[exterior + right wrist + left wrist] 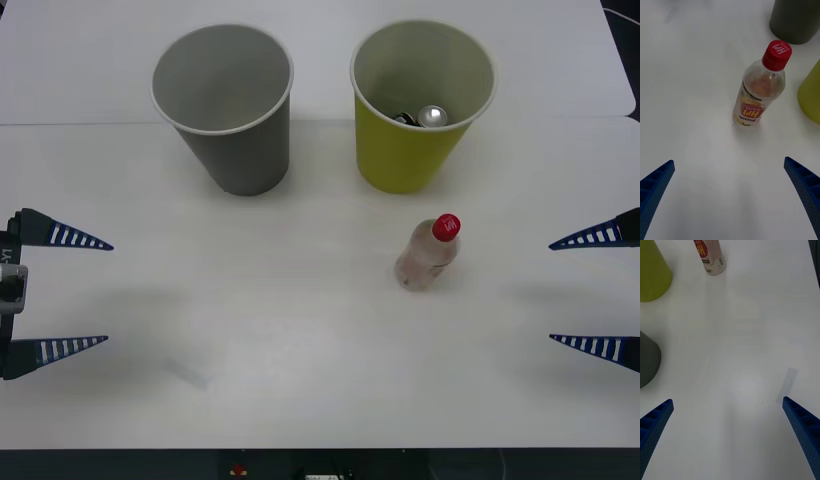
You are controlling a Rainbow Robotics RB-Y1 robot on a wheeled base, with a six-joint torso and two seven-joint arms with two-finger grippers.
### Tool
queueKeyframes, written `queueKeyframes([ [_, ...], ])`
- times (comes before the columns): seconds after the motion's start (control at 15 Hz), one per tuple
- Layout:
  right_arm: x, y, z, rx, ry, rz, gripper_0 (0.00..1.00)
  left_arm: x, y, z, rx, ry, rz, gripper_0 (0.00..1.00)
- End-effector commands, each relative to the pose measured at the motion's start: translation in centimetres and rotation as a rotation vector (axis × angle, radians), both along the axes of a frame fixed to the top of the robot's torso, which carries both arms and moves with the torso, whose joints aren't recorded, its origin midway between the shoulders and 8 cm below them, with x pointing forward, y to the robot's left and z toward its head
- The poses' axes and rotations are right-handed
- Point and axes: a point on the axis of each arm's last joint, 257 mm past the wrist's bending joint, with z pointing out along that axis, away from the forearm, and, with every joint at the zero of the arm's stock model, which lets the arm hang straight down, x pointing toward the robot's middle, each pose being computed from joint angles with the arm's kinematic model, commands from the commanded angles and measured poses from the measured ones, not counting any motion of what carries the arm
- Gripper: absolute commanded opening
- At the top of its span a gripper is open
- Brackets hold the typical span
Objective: Put the can into the green bin and the plastic bottle into the gray bin
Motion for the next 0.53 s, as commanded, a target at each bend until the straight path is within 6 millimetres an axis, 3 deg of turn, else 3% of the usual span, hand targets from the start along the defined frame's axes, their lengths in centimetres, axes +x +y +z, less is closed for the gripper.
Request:
queueKeyframes([
  [0.07, 0.08, -0.30, -1.07, 0.014, 0.009, -0.025, 1.00, 0.00, 0.00, 0.00, 0.000, 0.000, 0.000, 1.00],
  [0.53, 1.07, -0.85, -1.57, 0.016, -0.031, -0.051, 1.00, 0.00, 0.00, 0.00, 0.000, 0.000, 0.000, 1.00],
])
